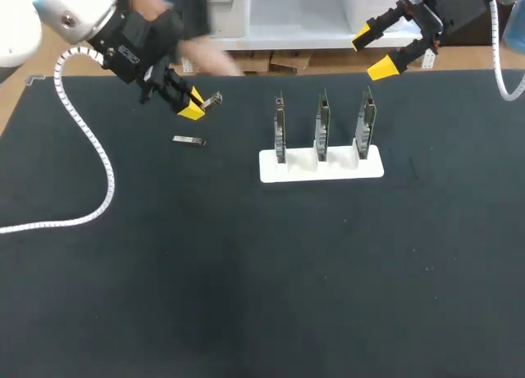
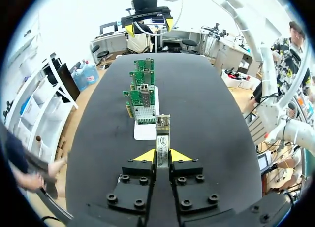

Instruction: Pick up the optical module with the left hand, and insert it into the network port with the right hand.

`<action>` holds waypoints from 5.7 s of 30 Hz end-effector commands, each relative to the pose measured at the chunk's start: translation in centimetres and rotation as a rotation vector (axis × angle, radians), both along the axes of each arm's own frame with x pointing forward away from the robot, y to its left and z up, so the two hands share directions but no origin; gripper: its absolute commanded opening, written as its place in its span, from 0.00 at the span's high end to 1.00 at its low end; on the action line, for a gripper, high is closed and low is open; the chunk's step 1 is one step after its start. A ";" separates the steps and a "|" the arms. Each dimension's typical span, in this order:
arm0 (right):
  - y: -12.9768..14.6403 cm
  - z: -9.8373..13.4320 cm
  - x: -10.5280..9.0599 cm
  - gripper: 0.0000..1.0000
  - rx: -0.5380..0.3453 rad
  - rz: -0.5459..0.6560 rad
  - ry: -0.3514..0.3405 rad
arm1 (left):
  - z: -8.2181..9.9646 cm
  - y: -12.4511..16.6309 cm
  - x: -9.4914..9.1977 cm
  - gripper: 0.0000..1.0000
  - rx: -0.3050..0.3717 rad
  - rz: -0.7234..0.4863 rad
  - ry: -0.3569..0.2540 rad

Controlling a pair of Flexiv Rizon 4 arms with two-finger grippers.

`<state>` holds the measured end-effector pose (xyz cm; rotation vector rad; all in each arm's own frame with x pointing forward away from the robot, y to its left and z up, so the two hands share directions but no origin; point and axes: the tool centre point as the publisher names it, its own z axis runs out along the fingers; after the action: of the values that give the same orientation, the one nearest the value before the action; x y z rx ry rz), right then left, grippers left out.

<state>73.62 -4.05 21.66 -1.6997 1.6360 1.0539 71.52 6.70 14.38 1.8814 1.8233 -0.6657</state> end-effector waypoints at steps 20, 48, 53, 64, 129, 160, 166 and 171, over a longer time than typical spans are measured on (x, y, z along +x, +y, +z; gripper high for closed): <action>0.0 0.0 0.1 0.00 0.001 0.002 0.001 | 7.1 -7.4 -1.4 1.00 -0.047 -0.034 -0.205; 0.0 0.0 0.1 0.00 0.001 0.002 0.001 | 11.6 -16.4 -4.9 1.00 -0.596 -0.062 -0.368; 0.0 0.0 0.1 0.00 0.001 0.002 0.001 | 11.1 -16.7 -4.9 1.00 -0.606 -0.076 -0.352; 0.0 0.0 0.1 0.00 0.001 0.002 0.001 | 11.0 -16.6 -4.9 1.00 -0.581 -0.077 -0.345; 0.0 0.0 0.1 0.00 0.001 0.002 0.001 | 9.1 -20.4 -3.8 1.00 -0.975 -0.002 -0.033; 0.0 0.0 0.1 0.00 0.001 0.002 0.001 | 7.3 -22.6 -1.5 1.00 -0.962 -0.004 -0.003; 0.0 0.0 0.1 0.00 0.001 0.002 0.001 | 6.9 -22.6 -1.6 1.00 -0.968 0.008 -0.003; 0.0 0.0 0.1 0.00 0.001 0.002 0.001 | 6.5 -22.6 -1.7 1.00 -0.968 0.017 0.001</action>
<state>73.64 -4.05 21.65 -1.7000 1.6359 1.0542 70.05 -15.91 21.13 1.1992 1.1447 -1.2512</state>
